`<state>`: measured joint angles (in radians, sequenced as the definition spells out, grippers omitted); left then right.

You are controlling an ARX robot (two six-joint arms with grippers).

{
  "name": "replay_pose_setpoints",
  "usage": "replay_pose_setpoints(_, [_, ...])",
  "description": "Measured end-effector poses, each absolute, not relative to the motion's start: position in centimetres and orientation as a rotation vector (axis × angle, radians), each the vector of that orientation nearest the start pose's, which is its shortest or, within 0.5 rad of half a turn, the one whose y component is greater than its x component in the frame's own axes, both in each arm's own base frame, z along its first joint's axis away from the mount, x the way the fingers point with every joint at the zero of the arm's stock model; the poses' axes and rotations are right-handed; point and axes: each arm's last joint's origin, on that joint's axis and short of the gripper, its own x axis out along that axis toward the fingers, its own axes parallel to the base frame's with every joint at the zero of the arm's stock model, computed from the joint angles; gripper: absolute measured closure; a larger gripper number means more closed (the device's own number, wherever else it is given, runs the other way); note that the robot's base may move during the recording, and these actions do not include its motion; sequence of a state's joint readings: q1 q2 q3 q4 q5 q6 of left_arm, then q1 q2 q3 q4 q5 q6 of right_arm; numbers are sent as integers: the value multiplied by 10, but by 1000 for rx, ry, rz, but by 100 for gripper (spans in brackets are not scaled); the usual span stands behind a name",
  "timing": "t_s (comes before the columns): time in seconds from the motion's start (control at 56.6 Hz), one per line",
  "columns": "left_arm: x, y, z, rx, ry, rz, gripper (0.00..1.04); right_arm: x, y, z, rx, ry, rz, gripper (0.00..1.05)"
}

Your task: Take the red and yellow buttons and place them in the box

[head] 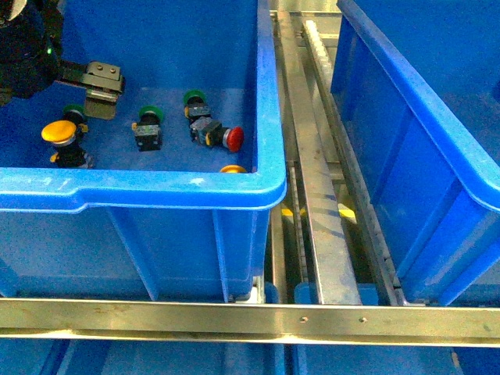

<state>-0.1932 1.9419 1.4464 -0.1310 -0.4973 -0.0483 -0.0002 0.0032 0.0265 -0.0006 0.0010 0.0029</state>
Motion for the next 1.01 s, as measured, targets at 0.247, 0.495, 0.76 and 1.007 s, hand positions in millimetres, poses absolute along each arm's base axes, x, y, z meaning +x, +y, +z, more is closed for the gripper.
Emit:
replay_pose_setpoints(0.247, [431, -71, 220, 149, 606, 292, 8, 96, 0, 172, 3, -23, -1, 6])
replay_pose_setpoints(0.495, [434, -73, 208, 149, 635, 295, 8, 96, 0, 172, 3, -23, -1, 6])
replay_pose_setpoints(0.76, [435, -77, 198, 149, 663, 292, 8, 96, 0, 172, 3, -23, -1, 6])
replay_pose_setpoints(1.007, [437, -78, 195, 149, 671, 304, 8, 96, 0, 172, 3, -23, -1, 6])
